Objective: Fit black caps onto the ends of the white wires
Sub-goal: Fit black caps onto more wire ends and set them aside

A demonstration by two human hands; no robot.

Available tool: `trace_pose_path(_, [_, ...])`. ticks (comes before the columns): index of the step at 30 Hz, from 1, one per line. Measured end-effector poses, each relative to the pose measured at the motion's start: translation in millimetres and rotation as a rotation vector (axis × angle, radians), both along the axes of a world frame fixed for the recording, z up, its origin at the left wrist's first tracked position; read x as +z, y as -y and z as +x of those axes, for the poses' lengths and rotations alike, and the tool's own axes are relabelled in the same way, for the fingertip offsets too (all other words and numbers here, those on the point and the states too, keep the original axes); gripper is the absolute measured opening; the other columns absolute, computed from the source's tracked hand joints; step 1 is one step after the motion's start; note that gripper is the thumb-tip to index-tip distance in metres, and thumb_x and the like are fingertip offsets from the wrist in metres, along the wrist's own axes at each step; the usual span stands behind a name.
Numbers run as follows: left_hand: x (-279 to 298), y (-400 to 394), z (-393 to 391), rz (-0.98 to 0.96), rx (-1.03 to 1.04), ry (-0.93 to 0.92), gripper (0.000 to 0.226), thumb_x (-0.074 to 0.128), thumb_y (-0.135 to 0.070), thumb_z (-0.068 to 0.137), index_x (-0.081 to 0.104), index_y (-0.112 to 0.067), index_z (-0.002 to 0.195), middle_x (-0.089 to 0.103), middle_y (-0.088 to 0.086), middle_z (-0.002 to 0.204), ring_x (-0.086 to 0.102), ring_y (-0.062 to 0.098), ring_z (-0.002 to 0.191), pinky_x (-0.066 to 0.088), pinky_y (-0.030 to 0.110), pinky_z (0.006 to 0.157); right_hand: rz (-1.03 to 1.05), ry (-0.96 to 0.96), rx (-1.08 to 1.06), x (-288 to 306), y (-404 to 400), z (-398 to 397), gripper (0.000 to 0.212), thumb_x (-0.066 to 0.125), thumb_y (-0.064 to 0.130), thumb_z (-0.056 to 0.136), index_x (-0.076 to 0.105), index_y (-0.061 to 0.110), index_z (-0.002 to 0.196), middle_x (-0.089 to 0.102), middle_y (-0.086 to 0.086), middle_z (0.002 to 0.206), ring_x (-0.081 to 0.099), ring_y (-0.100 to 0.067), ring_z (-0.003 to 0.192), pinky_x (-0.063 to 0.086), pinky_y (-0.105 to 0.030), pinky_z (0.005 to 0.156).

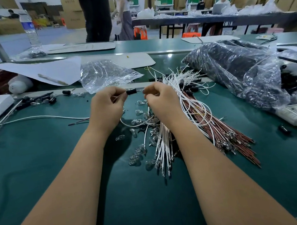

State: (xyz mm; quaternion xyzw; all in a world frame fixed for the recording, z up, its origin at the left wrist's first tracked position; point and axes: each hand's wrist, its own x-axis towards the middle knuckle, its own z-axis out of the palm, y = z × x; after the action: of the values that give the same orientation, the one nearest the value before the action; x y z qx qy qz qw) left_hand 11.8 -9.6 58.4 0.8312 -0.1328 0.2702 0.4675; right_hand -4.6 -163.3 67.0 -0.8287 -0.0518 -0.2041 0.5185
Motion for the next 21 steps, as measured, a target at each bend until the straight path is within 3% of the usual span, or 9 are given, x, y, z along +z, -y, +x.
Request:
trace_pose_path(3, [0.3, 0.1, -0.2, -0.006, -0.012, 0.0, 0.009, 0.065, -0.008, 0.089, 0.071, -0.007, 0.096, 0.065, 0.004, 0.073, 0.056, 0.015, 0.063, 0.05, 0.03, 0.065, 0.078, -0.009, 0.024, 2.7, -1.3, -1.9, 0.021, 0.056, 0.009, 0.091, 0.063, 0.025, 0.079, 0.064, 0.003, 0.075, 0.06, -0.01, 0.063, 0.051, -0.025, 0.058])
trace_pose_path(7, [0.3, -1.4, -0.8, 0.004, -0.021, 0.016, 0.009, 0.065, -0.007, 0.089, 0.071, -0.007, 0.095, 0.062, -0.002, 0.071, 0.054, 0.01, 0.061, 0.047, 0.025, 0.063, 0.143, -0.006, 0.034, 4.4, -2.7, -3.0, 0.017, 0.058, 0.019, 0.094, 0.065, 0.019, 0.078, 0.067, -0.008, 0.079, 0.064, -0.026, 0.074, 0.054, -0.036, 0.07])
trace_pose_path(9, [0.8, -1.3, -1.0, 0.012, -0.026, 0.03, 0.01, 0.065, -0.007, 0.089, 0.072, -0.006, 0.096, 0.063, -0.002, 0.073, 0.054, 0.009, 0.062, 0.047, 0.025, 0.064, 0.175, -0.019, 0.038, 4.6, -2.8, -2.3, 0.019, 0.059, 0.022, 0.094, 0.066, 0.016, 0.077, 0.067, -0.012, 0.08, 0.062, -0.025, 0.072, 0.053, -0.04, 0.071])
trace_pose_path(14, [-0.8, -0.6, -0.8, 0.014, -0.039, 0.023, 0.008, 0.066, -0.011, 0.089, 0.072, -0.01, 0.094, 0.061, -0.011, 0.071, 0.052, -0.004, 0.057, 0.04, 0.009, 0.06, 0.173, -0.012, 0.0, 3.1, -0.5, 1.8, 0.014, 0.063, 0.017, 0.092, 0.067, 0.01, 0.081, 0.068, -0.011, 0.077, 0.066, -0.032, 0.075, 0.055, -0.042, 0.072])
trace_pose_path(17, [-1.5, -0.7, -1.3, 0.045, -0.056, 0.021, 0.006, 0.067, -0.013, 0.088, 0.072, -0.012, 0.092, 0.063, -0.011, 0.072, 0.055, -0.002, 0.063, 0.043, 0.01, 0.063, 0.217, -0.029, 0.005, 2.5, 1.3, 2.3, 0.014, 0.062, 0.014, 0.091, 0.065, 0.017, 0.078, 0.068, -0.009, 0.077, 0.064, -0.025, 0.069, 0.055, -0.04, 0.07])
trace_pose_path(21, [-2.7, -0.4, -1.4, 0.05, -0.073, -0.01, 0.005, 0.066, -0.012, 0.088, 0.071, -0.013, 0.089, 0.061, -0.014, 0.069, 0.054, -0.002, 0.061, 0.043, 0.015, 0.062, 0.277, -0.051, 0.051, 2.6, 3.8, 2.3, 0.012, 0.062, 0.01, 0.091, 0.066, 0.017, 0.081, 0.065, -0.004, 0.075, 0.061, -0.015, 0.064, 0.052, -0.027, 0.061])
